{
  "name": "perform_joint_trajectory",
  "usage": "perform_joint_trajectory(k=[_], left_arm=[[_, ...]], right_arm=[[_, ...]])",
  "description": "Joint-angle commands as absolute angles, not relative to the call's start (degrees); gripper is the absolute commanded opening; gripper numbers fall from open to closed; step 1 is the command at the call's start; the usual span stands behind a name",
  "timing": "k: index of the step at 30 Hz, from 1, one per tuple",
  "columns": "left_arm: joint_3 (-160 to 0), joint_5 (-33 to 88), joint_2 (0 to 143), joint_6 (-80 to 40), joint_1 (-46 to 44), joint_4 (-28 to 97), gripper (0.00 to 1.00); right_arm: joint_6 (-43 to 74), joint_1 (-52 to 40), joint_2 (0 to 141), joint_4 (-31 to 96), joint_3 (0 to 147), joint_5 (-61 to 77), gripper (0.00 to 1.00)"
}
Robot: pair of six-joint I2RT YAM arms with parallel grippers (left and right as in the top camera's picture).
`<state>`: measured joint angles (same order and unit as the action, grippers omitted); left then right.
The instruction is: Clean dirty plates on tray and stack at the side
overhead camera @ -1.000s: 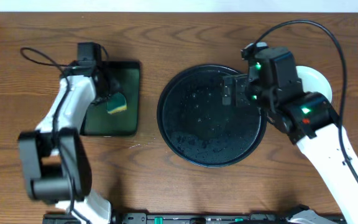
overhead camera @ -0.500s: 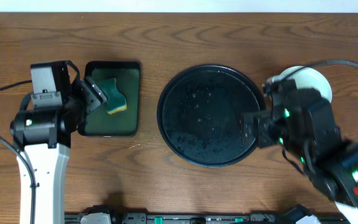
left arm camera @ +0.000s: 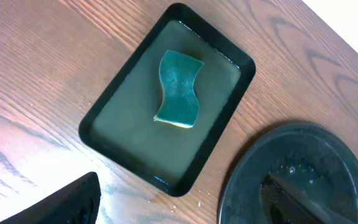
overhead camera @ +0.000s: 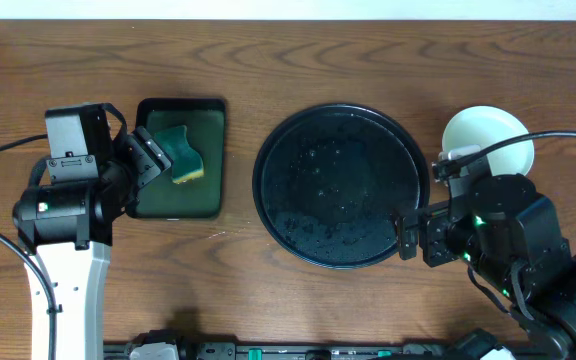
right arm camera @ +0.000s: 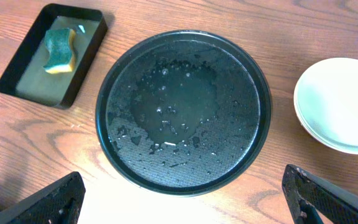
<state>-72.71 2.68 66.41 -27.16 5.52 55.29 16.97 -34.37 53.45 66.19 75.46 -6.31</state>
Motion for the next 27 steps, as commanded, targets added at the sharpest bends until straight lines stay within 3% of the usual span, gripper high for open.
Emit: perform_joint_trajectory(k=[1,15,21,27], left_arm=[[-73.2,2.5,66.3,-27.0,5.7,55.5,0.82],[-73.2,2.5,66.3,-27.0,5.7,55.5,0.83],[-73.2,2.5,66.3,-27.0,5.7,55.5,0.83],[-73.2,2.5,66.3,-27.0,5.7,55.5,0.83]], right_arm=[[17.6,-34.7,53.3,66.5,75.1,-7.2,0.99],[16.4,-32.8,52.7,70.5,74.6,-7.7,0.99],[15.6,-21.1,48.4,68.0,69.0,-4.4,0.99],[11.2,-5.8,36.4,55.5,54.2,3.2,0.99]])
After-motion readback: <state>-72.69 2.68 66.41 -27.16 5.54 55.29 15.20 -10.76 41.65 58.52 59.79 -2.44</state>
